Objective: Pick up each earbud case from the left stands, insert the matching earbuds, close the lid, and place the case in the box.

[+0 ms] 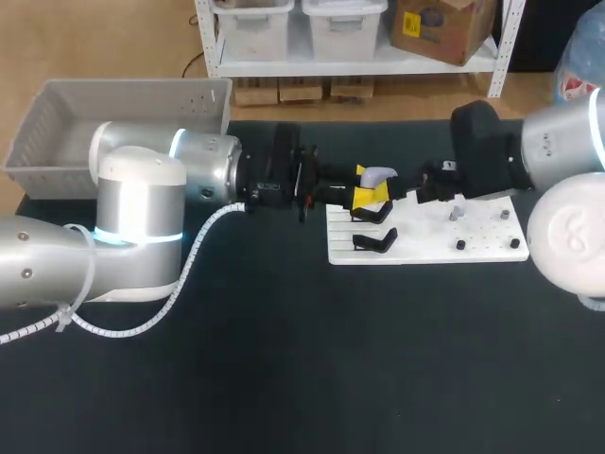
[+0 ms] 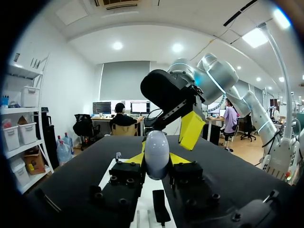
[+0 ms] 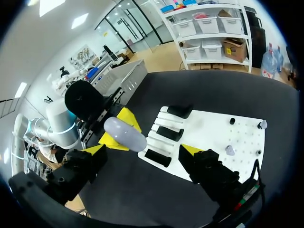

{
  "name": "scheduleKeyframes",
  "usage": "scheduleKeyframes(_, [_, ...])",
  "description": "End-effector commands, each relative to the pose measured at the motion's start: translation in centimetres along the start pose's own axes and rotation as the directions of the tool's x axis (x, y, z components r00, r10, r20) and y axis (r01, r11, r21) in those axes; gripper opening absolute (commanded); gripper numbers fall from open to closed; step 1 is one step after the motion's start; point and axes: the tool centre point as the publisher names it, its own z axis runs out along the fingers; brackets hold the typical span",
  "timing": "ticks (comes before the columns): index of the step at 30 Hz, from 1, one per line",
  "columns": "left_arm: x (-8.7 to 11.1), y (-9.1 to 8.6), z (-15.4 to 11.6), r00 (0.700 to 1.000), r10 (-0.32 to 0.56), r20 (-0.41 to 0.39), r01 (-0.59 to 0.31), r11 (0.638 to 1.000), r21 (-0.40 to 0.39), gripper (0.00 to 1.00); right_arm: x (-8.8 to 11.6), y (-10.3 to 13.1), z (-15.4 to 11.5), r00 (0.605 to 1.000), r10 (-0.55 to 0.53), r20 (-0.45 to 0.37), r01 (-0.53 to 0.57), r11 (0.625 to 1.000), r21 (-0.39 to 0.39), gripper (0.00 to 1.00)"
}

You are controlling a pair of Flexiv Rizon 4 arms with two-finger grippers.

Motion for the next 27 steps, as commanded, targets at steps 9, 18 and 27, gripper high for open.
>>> scheduleKeyframes(9, [0.0,0.0,0.0,1.0,0.001,0.001,-0.001,1.0,0.0,0.0,-1.2,-1.0,0.2,1.0,0.014,0.008,-0.014,1.0,-0.005,1.0])
scheduleKeyframes(18, [0.0,0.0,0.0,1.0,0.001,0.001,-0.001,1.0,0.0,0.0,-3.0,-0.3,-1.4,0.998,-0.029,0.06,0.027,0.999,0.037,1.0])
scheduleKeyframes(27, [0.0,0.0,0.0,1.0,0.001,0.001,-0.001,1.0,0.0,0.0,-3.9,1.3,-5.5,0.964,-0.265,-0.022,0.256,0.901,0.349,1.0])
